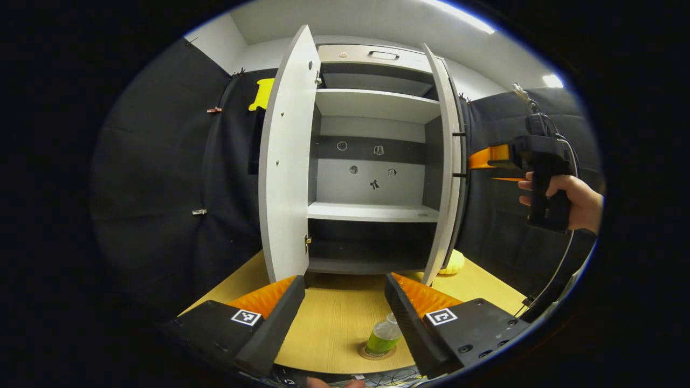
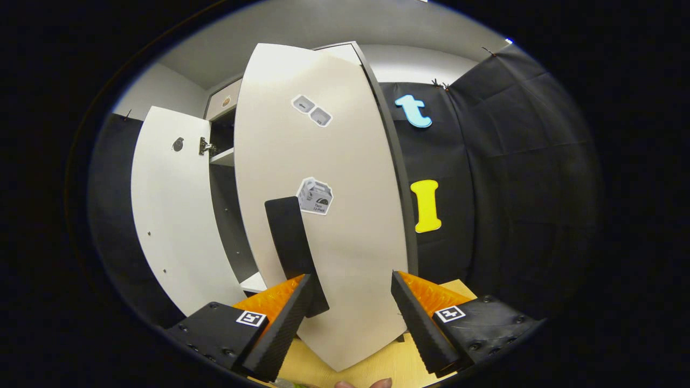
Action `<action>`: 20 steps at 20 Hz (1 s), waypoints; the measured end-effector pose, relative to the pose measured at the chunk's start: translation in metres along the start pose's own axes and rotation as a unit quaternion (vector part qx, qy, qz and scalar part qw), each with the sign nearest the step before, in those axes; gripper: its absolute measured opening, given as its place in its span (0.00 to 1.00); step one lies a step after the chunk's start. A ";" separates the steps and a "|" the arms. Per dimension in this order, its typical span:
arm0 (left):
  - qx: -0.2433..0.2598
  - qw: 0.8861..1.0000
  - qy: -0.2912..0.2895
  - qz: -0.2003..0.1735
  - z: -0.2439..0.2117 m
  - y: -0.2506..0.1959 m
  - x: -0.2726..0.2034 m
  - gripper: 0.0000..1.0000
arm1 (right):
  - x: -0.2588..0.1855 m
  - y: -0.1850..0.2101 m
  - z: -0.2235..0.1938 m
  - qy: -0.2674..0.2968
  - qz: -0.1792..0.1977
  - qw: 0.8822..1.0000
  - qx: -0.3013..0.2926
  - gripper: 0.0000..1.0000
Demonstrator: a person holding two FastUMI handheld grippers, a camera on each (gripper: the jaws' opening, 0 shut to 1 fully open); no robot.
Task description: Grasp the bottle in the cabinet with the left hand and place it on the coaster, then close the right door with the right hand and the left door with the left hand.
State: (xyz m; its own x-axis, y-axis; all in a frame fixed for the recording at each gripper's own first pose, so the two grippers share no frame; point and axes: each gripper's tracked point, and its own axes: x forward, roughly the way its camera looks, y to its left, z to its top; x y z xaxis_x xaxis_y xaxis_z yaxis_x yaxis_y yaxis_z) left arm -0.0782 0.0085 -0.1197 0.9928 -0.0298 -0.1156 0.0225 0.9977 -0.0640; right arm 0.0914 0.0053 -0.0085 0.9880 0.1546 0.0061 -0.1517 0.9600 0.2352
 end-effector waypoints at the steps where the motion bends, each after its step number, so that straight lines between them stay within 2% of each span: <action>1: -0.003 1.000 0.000 0.000 0.001 0.002 0.001 0.95 | 0.004 0.003 -0.001 -0.001 0.002 1.000 -0.005 0.98; 9: -0.025 1.000 -0.003 0.006 0.010 0.021 0.006 0.95 | 0.041 0.038 -0.004 -0.017 -0.001 0.999 -0.048 0.98; 15: -0.022 1.000 -0.008 0.011 0.024 0.039 0.015 0.95 | 0.064 0.051 -0.008 -0.013 -0.008 0.999 -0.046 0.98; 20: -0.039 0.999 -0.013 0.019 0.038 0.056 0.015 0.95 | 0.070 0.054 -0.009 -0.009 -0.021 0.999 -0.045 0.98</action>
State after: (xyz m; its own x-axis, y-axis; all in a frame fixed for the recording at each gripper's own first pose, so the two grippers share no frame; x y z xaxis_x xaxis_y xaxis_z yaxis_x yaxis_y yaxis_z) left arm -0.0574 0.0664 -0.0871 0.9955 0.0114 -0.0936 -0.0243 0.9902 -0.1378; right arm 0.1517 0.0695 -0.0038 0.9938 0.1105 0.0156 -0.1116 0.9829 0.1468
